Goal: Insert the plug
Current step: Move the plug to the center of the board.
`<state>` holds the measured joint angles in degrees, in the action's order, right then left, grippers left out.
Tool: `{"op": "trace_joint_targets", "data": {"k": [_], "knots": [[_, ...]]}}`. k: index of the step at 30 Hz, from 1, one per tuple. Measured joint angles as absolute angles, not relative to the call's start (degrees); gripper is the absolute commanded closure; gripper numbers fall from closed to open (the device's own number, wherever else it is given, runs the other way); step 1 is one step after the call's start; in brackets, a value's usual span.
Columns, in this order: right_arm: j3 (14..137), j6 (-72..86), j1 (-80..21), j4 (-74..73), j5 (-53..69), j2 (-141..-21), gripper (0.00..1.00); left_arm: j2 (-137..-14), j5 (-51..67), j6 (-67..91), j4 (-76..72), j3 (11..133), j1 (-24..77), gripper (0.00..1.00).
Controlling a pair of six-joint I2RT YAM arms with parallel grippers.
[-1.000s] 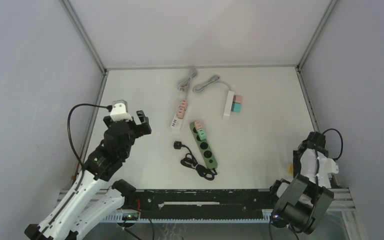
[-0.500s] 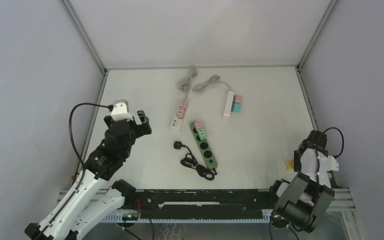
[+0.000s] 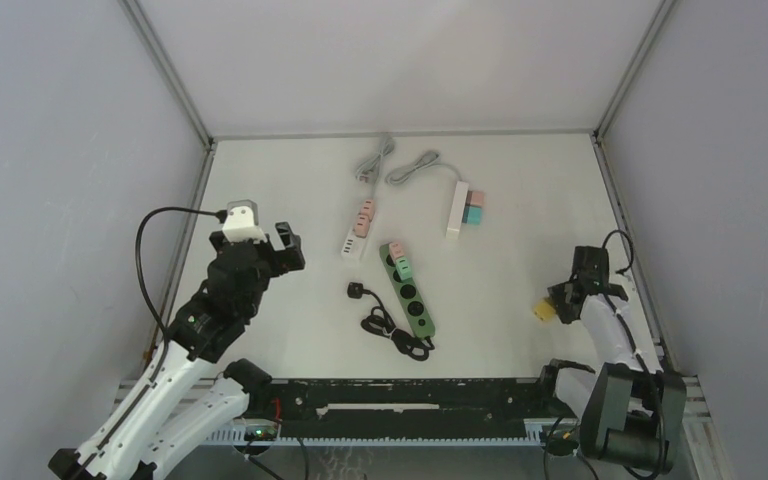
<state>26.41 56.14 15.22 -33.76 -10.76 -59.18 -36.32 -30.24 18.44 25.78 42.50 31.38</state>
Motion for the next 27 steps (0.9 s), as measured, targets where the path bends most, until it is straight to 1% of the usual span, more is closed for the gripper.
{"op": "trace_joint_targets", "data": {"k": [6, 11, 16, 21, 25, 27], "knots": [[29.0, 52.4, 6.5, -32.4, -10.3, -61.6, 0.68, -36.4, -26.7, 19.9, 25.3, 42.5, 31.4, 0.00], [32.8, 47.8, -0.1, -31.0, -9.6, -65.8, 0.68, -37.5, -24.3, 20.5, 25.0, 42.5, 31.4, 0.00], [35.7, 44.0, -5.9, -29.1, -8.5, -71.1, 0.65, -38.6, -21.9, 20.6, 25.0, 42.5, 31.4, 0.00], [40.2, 41.2, -10.8, -30.1, -8.7, -78.4, 0.54, -38.9, -20.7, 20.6, 25.0, 42.5, 31.4, 0.00], [45.7, 40.5, -14.2, -32.8, -10.4, -82.9, 0.33, -38.8, -20.5, 20.6, 25.0, 42.5, 31.4, 0.00], [47.4, 40.5, -15.4, -34.1, -11.2, -82.8, 0.26, -38.8, -20.5, 20.6, 25.0, 42.5, 31.4, 0.00]]}}
